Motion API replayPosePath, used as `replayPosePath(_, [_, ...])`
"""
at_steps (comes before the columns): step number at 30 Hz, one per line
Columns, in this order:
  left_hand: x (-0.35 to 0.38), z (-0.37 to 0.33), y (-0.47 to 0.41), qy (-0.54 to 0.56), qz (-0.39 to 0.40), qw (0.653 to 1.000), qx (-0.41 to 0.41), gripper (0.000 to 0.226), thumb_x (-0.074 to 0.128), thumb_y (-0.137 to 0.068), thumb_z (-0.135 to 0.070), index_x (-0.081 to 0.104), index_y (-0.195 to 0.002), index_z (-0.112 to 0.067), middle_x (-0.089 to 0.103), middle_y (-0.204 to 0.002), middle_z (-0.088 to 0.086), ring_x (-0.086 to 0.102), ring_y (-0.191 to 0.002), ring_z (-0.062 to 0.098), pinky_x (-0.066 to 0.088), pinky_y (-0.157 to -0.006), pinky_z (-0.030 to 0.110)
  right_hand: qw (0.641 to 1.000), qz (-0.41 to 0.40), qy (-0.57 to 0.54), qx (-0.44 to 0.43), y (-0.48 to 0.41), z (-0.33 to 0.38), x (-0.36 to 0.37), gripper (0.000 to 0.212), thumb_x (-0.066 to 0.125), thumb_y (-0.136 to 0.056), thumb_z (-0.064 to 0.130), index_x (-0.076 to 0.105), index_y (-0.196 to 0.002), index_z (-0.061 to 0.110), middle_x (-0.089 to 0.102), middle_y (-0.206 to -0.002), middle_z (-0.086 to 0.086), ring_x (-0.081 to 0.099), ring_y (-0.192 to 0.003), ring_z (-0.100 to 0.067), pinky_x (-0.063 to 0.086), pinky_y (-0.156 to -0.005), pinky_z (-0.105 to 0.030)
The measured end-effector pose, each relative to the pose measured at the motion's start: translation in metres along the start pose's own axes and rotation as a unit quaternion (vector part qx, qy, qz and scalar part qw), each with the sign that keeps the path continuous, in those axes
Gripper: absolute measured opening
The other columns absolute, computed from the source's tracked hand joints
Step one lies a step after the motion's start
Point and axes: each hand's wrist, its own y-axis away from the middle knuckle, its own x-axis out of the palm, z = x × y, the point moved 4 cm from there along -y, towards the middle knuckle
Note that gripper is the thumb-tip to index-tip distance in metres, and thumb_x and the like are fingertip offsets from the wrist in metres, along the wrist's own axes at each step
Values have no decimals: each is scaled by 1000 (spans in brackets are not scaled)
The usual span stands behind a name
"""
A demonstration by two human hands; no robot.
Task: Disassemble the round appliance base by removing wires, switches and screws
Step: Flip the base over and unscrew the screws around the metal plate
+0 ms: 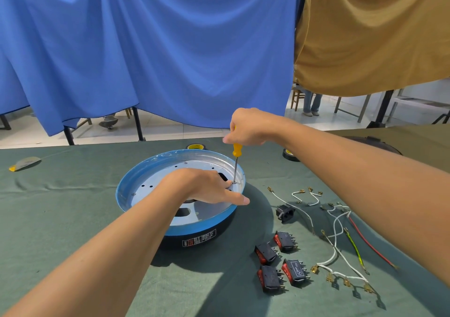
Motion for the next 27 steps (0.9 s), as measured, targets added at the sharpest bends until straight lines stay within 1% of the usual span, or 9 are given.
replayPosePath(2, [0, 0, 0, 2, -1, 1000, 0, 83, 24, -78, -85, 16, -150, -43, 26, -156, 3, 26, -141, 31, 28, -106, 45, 1000, 17, -9, 14, 0, 0, 0, 12, 56, -83, 19, 54, -74, 10, 48, -64, -5, 47, -57, -23, 42, -46, -23])
replayPosePath(3, [0, 0, 0, 3, -1, 1000, 0, 83, 24, -78, -85, 16, -150, -44, 26, -156, 3, 26, -141, 31, 29, -105, 44, 1000, 22, -9, 20, 1, 0, -1, 10, 55, -81, 18, 55, -75, 10, 48, -64, -5, 47, -56, -22, 44, -46, -24])
replayPosePath(8, [1, 0, -2, 1, -2, 1000, 1, 84, 24, -77, -86, 16, -150, -44, 25, -156, 3, 27, -140, 32, 30, -104, 44, 999, -14, 22, 25, 1, -2, -2, 41, 52, -93, 37, 44, -62, 12, 45, -58, -3, 45, -54, -21, 39, -51, -27])
replayPosePath(12, [1, 0, -3, 1, -2, 1000, 2, 85, 23, -77, -86, 16, -150, -44, 26, -156, 3, 28, -140, 32, 30, -103, 44, 999, 20, -24, 30, 2, -4, -2, 9, 57, -83, 18, 59, -83, 10, 52, -73, -6, 49, -62, -21, 46, -50, -25])
replayPosePath(14, [1, 0, -3, 0, -2, 1000, 3, 85, 23, -77, -86, 16, -150, -44, 26, -156, 3, 27, -140, 32, 30, -104, 44, 998, 33, -30, 34, 3, -4, -2, 11, 59, -83, 21, 60, -84, 10, 51, -72, -5, 48, -63, -21, 46, -49, -25])
replayPosePath(18, [1, 0, -2, 1, -3, 1000, 4, 84, 24, -78, -85, 16, -150, -44, 25, -157, 2, 25, -141, 31, 28, -106, 46, 1000, 11, 14, 22, 2, -4, -3, 42, 53, -94, 41, 45, -65, 11, 43, -61, -3, 42, -53, -19, 37, -49, -26])
replayPosePath(23, [1, -1, -3, 10, -7, 1000, 2, 83, 24, -79, -84, 17, -150, -43, 28, -155, 3, 30, -139, 30, 32, -95, 38, 999, 40, -27, 20, 2, -4, -2, 8, 57, -83, 20, 57, -81, 12, 46, -67, -4, 42, -57, -19, 43, -46, -24])
replayPosePath(25, [1, -1, -4, 13, -8, 1000, 2, 82, 25, -79, -84, 17, -150, -43, 28, -155, 3, 31, -138, 30, 30, -90, 35, 998, 49, -18, 22, 3, -4, -3, 15, 58, -83, 24, 54, -75, 12, 44, -65, -4, 41, -56, -19, 41, -46, -23])
replayPosePath(27, [2, 0, -4, 15, -7, 1000, 1, 82, 25, -79, -84, 17, -150, -43, 28, -155, 3, 30, -138, 30, 32, -95, 38, 999, 39, 11, 17, 2, -5, -4, 37, 55, -90, 37, 47, -65, 11, 42, -61, -4, 42, -54, -20, 42, -48, -26])
